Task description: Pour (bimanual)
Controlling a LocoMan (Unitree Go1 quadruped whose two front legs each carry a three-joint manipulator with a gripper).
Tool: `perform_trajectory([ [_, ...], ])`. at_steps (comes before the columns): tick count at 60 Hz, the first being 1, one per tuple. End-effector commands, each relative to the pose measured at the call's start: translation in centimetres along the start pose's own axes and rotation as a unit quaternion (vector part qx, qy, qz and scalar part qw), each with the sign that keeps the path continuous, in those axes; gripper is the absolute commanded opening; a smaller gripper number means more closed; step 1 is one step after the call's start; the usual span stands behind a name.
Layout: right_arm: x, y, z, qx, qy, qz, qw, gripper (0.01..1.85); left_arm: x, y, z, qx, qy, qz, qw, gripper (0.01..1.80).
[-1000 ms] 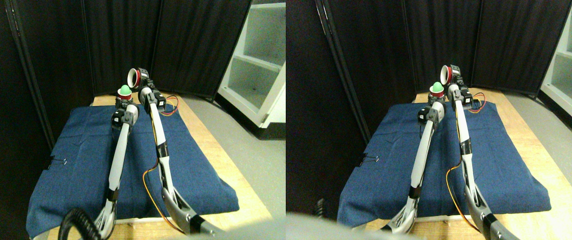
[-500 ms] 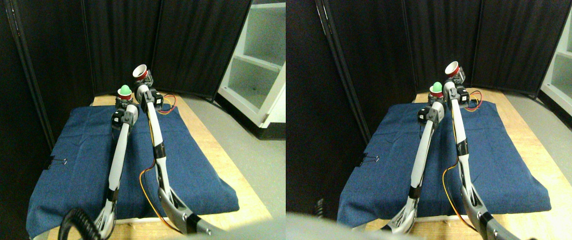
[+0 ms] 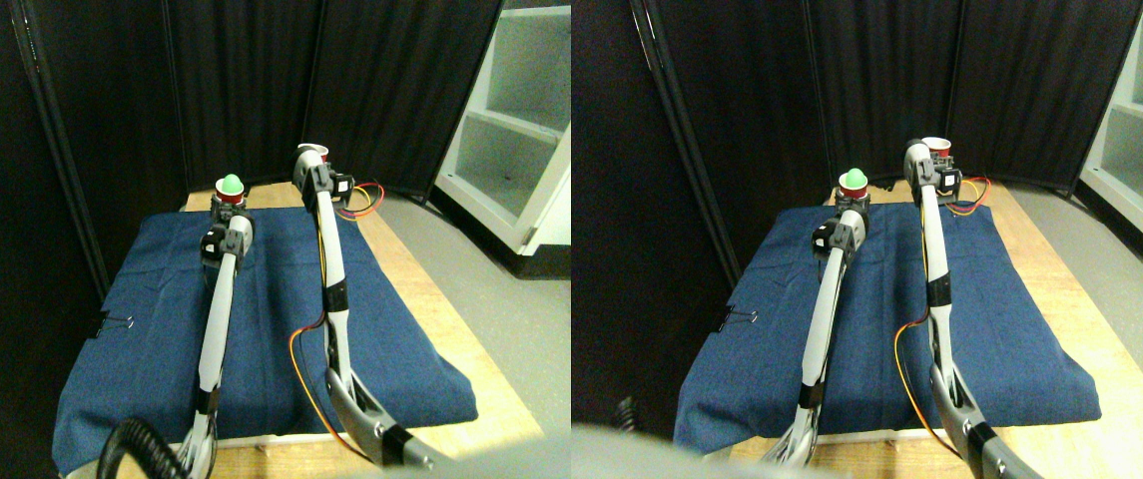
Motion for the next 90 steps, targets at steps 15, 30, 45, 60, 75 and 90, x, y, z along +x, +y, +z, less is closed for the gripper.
perform_trajectory([
  [15,-0.4,-0.4,0.8,-0.006,0.001,0.04,0.999,0.33,0.1,-0.8,2.1,-0.004,-0.015,-0.031,0.999,0.33],
  [30,0.4,-2.4,1.6,-0.028,0.013,0.05,0.998,0.33,0.4,-0.9,3.8,0.018,-0.029,-0.027,0.999,0.33],
  [45,0.7,-3.7,2.0,-0.052,0.02,0.073,0.996,0.33,0.9,0.1,5.0,0.011,-0.042,-0.024,0.999,0.33],
  [60,1.5,-5.3,2.0,-0.046,0.026,0.061,0.997,0.33,0.9,1.7,5.0,0.009,-0.048,-0.016,0.999,0.33],
  [75,1.9,-6.3,1.5,-0.045,0.025,0.047,0.998,0.33,1.1,2.9,4.7,0.009,-0.051,-0.004,0.999,0.33],
  [90,2.0,-7.4,1.4,-0.063,0.035,0.053,0.996,0.33,1.0,4.0,4.7,0.009,-0.056,0.003,0.998,0.33],
])
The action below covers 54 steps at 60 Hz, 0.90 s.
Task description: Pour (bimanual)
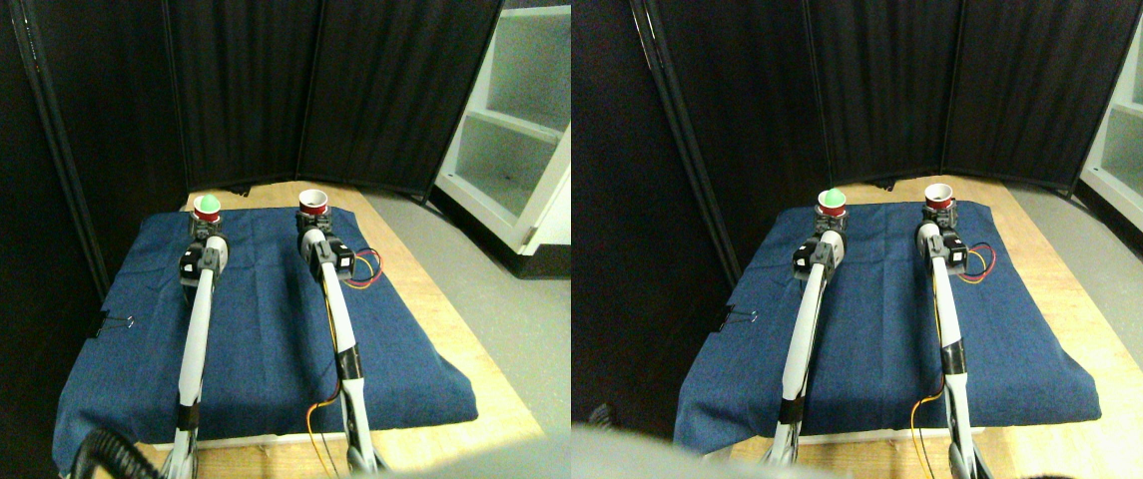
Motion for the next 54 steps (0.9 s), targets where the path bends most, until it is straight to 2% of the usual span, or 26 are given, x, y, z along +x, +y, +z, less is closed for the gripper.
perform_trajectory([
  [1,0.3,0.0,-0.3,-0.005,0.001,0.02,1.0,0.33,0.2,-0.3,0.2,-0.005,-0.009,-0.02,1.0,0.33],
  [17,0.3,-1.7,-0.2,-0.009,0.001,0.022,1.0,0.33,0.4,1.5,0.1,-0.009,-0.021,-0.009,1.0,0.33],
  [27,0.5,-3.0,-0.3,0.013,-0.01,0.007,1.0,0.33,0.8,2.6,0.1,-0.013,-0.037,-0.001,0.999,0.33],
  [32,0.7,-3.5,-0.3,0.029,-0.005,0.005,1.0,0.33,1.0,3.3,0.0,-0.015,-0.044,0.0,0.999,0.33],
  [42,1.3,-4.2,-0.1,0.019,0.005,0.012,1.0,0.33,1.5,4.5,-0.3,-0.033,-0.051,0.004,0.998,0.33],
  [54,1.4,-4.5,-0.1,0.019,-0.007,0.006,1.0,0.33,1.9,5.2,-0.2,-0.043,-0.065,0.002,0.997,0.33],
])
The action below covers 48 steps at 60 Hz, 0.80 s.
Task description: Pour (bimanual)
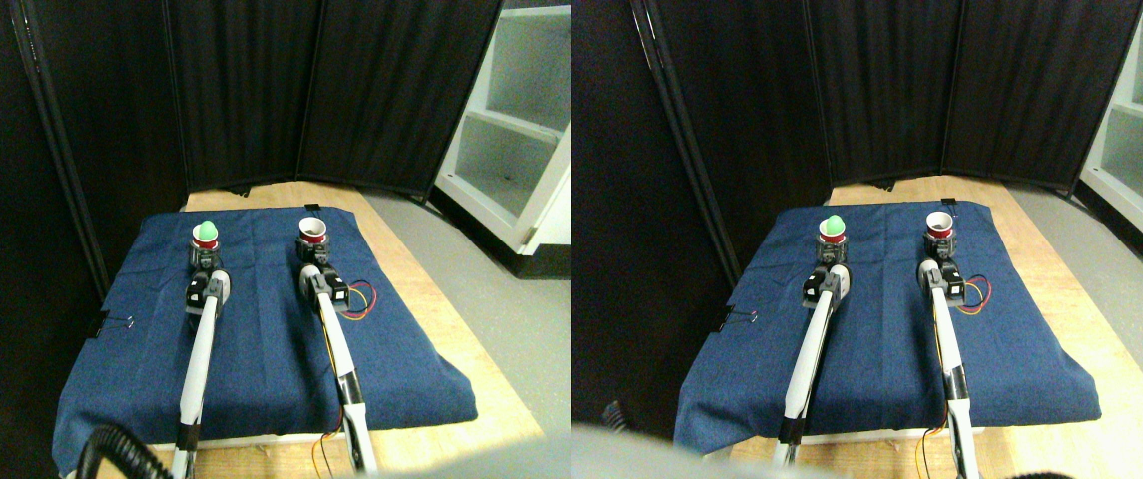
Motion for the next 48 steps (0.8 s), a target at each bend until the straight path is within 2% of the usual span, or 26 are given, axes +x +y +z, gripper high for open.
perform_trajectory([
  [1,0.4,0.3,-0.3,0.002,0.004,0.014,1.0,0.33,0.4,-0.1,0.2,-0.013,-0.015,-0.014,1.0,0.33],
  [13,0.6,-0.1,-0.2,0.007,0.004,0.006,1.0,0.33,0.9,0.4,0.1,-0.015,-0.018,-0.013,1.0,0.33],
  [23,0.9,-0.4,-0.3,0.013,-0.001,0.001,1.0,0.33,1.0,0.6,-0.1,-0.015,-0.032,-0.011,0.999,0.33],
  [29,0.9,-0.9,-0.3,0.011,-0.01,-0.014,1.0,0.33,1.0,0.7,-0.3,-0.012,-0.042,-0.01,0.999,0.33],
  [44,1.6,-1.4,-0.1,-0.001,0.008,-0.02,1.0,0.33,1.2,0.7,-0.2,-0.013,-0.038,-0.013,0.999,0.33],
  [48,1.5,-1.5,-0.2,0.011,0.014,-0.039,0.999,0.33,1.2,0.8,-0.2,-0.01,-0.038,-0.008,0.999,0.33],
])
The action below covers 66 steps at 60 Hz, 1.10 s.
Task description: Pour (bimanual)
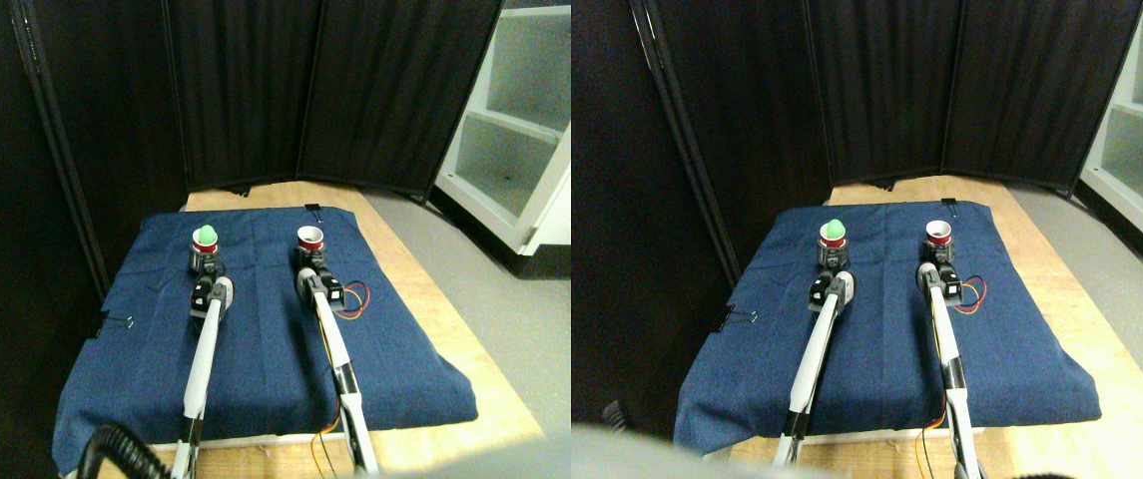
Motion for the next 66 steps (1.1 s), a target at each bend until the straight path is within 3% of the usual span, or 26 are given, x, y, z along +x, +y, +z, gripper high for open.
perform_trajectory([
  [1,0.1,0.4,0.1,0.019,0.002,-0.004,1.0,0.33,0.3,-0.4,0.0,-0.007,-0.001,-0.014,1.0,0.33],
  [15,0.2,0.3,0.1,0.014,-0.014,-0.036,0.999,0.34,0.2,-0.1,0.0,0.009,-0.024,-0.007,1.0,0.33],
  [20,0.3,0.3,0.3,0.011,-0.008,-0.044,0.999,0.39,0.1,0.0,0.0,0.018,-0.028,-0.002,0.999,0.44],
  [21,0.3,0.3,0.3,0.014,-0.004,-0.049,0.999,0.42,0.1,0.0,0.1,0.023,-0.024,0.001,0.999,0.52],
  [24,0.3,0.3,0.4,0.005,0.014,-0.059,0.998,0.71,0.1,0.0,0.2,0.034,-0.018,0.01,0.999,0.76],
  [26,0.4,0.2,0.5,0.007,0.03,-0.07,0.997,0.99,0.0,0.0,0.2,0.038,-0.018,0.017,0.999,1.03],
  [27,0.4,0.2,0.5,0.007,0.03,-0.07,0.997,0.99,0.0,0.0,0.2,0.038,-0.018,0.017,0.999,1.03],
  [28,0.2,0.2,0.5,0.006,0.034,-0.076,0.997,1.16,0.0,0.0,0.3,0.032,-0.014,0.022,0.999,1.17],
  [30,0.2,0.2,0.5,0.006,0.036,-0.077,0.996,1.2,0.0,0.0,0.3,0.031,-0.011,0.023,0.999,1.2],
  [35,0.1,0.2,0.5,0.013,0.039,-0.079,0.996,1.34,-0.2,0.1,0.4,0.026,0.007,0.032,0.999,1.46],
  [51,-0.1,0.2,0.6,0.011,0.042,-0.075,0.996,1.45,-0.5,0.0,0.6,0.024,0.012,0.03,0.999,1.59],
  [66,-1.6,0.5,0.6,0.025,0.045,-0.066,0.996,1.42,-1.6,-0.5,0.8,0.018,0.027,0.013,0.999,1.56],
])
